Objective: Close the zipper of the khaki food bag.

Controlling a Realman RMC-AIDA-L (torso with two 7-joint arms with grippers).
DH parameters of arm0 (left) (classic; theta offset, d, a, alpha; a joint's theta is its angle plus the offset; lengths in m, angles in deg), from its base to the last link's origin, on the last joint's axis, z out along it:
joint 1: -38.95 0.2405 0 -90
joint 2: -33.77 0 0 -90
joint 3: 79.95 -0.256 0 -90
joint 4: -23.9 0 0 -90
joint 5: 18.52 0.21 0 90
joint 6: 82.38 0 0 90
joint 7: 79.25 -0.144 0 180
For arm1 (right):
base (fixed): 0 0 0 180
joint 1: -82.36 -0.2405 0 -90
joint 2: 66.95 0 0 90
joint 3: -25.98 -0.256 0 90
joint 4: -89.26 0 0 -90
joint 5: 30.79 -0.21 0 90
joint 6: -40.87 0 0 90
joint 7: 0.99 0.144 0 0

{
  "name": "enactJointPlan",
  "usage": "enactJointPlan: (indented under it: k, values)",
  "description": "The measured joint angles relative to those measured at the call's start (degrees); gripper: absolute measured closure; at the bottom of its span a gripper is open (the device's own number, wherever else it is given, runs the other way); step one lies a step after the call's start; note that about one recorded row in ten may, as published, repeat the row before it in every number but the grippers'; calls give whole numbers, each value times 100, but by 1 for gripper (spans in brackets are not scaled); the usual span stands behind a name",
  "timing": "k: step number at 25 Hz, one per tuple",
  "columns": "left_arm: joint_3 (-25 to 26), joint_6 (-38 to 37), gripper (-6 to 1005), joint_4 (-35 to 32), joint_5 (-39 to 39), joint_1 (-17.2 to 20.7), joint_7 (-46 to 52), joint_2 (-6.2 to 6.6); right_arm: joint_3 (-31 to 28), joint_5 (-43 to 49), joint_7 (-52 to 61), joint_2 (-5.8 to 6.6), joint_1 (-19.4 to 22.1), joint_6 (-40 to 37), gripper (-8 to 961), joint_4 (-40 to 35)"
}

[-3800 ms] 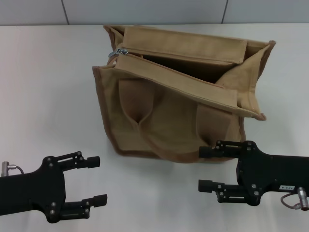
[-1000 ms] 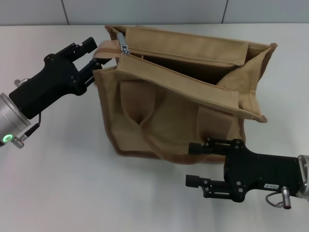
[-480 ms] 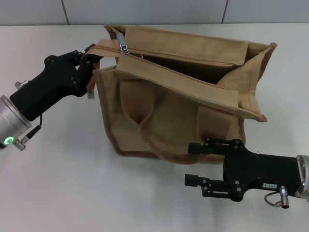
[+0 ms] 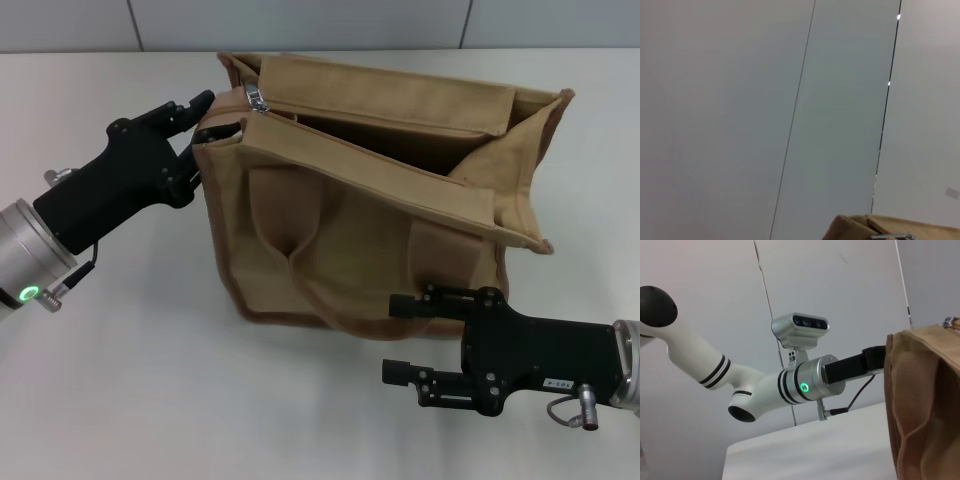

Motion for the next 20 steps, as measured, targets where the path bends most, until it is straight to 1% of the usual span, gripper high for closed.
enactJointPlan:
  k: [7,13,18,20]
  values:
    - [1,-85,484,-1,0,-8,-50,-4,0,0,0,0,2,3,266,49]
    - [27,-296,489,3,-15,53,-116,-4,0,0,-1,0,0,88,266,70]
    - [29,-439,493,155,-17,69,-530,-13,0,0,-4,0,-39,131,266,76]
    - [16,-440,549,162,-17,59,-544,-13,0,0,-5,0,-41,139,266,78]
